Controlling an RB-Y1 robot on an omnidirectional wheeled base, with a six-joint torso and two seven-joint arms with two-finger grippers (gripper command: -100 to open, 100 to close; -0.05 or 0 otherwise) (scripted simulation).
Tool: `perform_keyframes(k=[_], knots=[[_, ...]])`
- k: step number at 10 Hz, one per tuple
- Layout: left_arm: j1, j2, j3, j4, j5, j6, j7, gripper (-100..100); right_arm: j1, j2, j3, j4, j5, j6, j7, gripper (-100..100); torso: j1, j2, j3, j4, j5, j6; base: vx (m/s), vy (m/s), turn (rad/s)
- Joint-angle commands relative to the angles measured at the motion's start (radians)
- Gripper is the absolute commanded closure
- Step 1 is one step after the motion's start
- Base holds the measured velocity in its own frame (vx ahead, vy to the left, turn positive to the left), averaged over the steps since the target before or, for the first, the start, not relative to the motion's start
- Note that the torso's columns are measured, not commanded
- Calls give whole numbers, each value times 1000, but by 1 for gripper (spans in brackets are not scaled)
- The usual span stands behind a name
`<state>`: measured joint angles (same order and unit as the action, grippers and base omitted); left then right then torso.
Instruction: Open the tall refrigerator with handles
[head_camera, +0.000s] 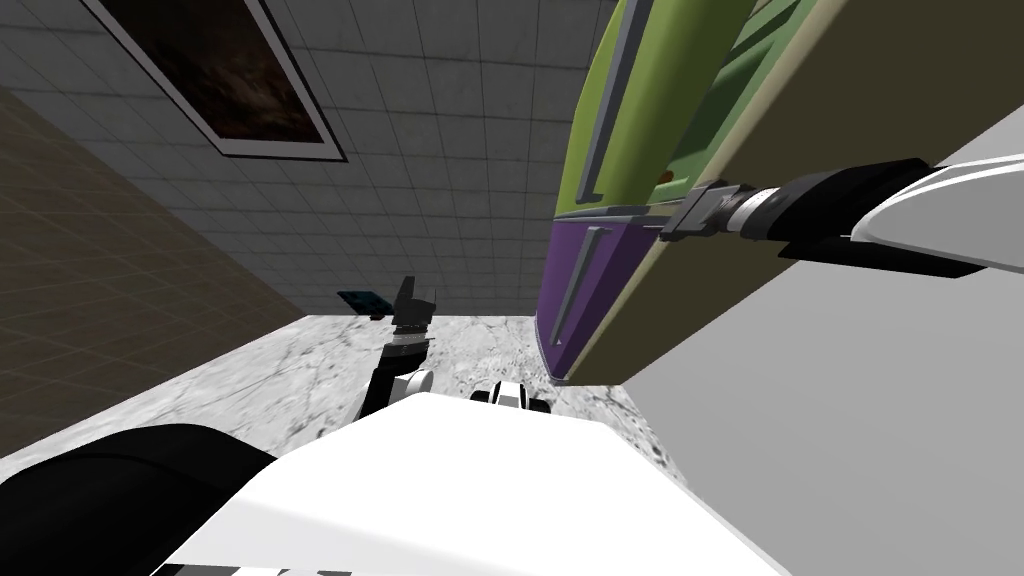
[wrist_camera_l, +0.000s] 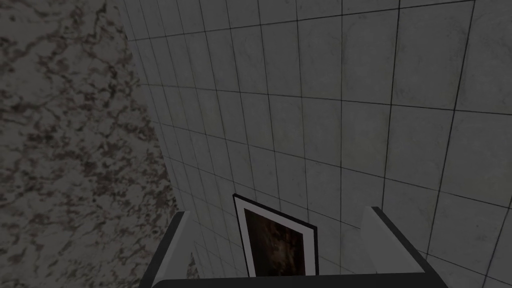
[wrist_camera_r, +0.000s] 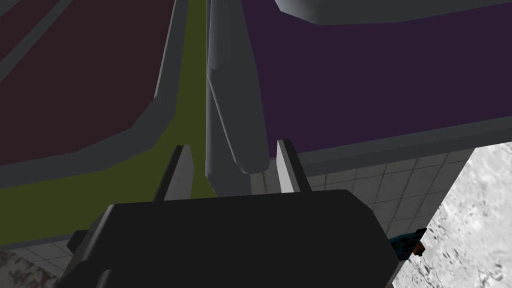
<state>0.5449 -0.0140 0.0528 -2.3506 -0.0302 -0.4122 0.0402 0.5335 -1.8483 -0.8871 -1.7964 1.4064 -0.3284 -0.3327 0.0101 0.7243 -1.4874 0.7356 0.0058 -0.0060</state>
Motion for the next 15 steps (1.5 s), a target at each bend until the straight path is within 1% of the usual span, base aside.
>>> perform_keyframes(k=[1,2,3,4,5,6,7,8,9,10,11,12,13,14,15], knots=[[0,0,0,0,0,0,0,0,2,-3,1,47,-9,6,20,100,4,1,0,1,4,-3,45,235,-73],[0,0,0,0,0,0,0,0,2,-3,1,47,-9,6,20,100,5,-1,-1,0,4,-4,60,245,-37],[0,0,0,0,0,0,0,0,6,-5,4,73,-6,7,24,100,3,-2,-3,-1,4,-6,91,316,-74],[0,0,0,0,0,0,0,0,6,-5,4,73,-6,7,24,100,5,-7,-6,-1,5,-6,31,265,-73],[0,0,0,0,0,0,0,0,11,-7,7,100,-3,8,29,100,1,-5,-6,-2,5,-8,-21,301,-45],[0,0,0,0,0,0,0,0,15,-9,10,127,-1,9,33,100,2,-3,-4,-1,4,-7,38,338,-90],[0,0,0,0,0,0,0,0,15,-9,10,127,-1,9,33,100,2,-5,-4,0,4,-5,71,265,-56],[0,0,0,0,0,0,0,0,20,-11,13,154,2,10,38,100,-3,-6,-6,0,4,-6,72,302,-57],[0,0,0,0,0,0,0,0,20,-11,13,154,2,10,38,100,-3,-7,-6,-2,2,-6,40,272,-46],[0,0,0,0,0,0,0,0,20,-11,13,154,2,10,38,100,-4,-6,-6,-1,3,-7,2,135,18],[0,0,0,0,0,0,0,0,20,-11,13,154,2,10,38,100,-12,-4,-5,-1,0,-6,-13,30,20],[0,0,0,0,0,0,0,0,24,-14,16,180,5,10,42,100,-17,-3,-4,0,-3,-3,-10,133,-46],[0,0,0,0,0,0,0,0,24,-14,16,180,5,10,42,100,-11,-3,-3,0,-2,-1,18,166,-72],[0,0,0,0,0,0,0,0,29,-16,19,207,8,11,47,100,-5,-2,-2,0,1,-3,95,296,-86],[0,0,0,0,0,0,0,0,29,-16,19,207,8,11,47,100,6,-5,-4,0,6,-5,82,279,-74]])
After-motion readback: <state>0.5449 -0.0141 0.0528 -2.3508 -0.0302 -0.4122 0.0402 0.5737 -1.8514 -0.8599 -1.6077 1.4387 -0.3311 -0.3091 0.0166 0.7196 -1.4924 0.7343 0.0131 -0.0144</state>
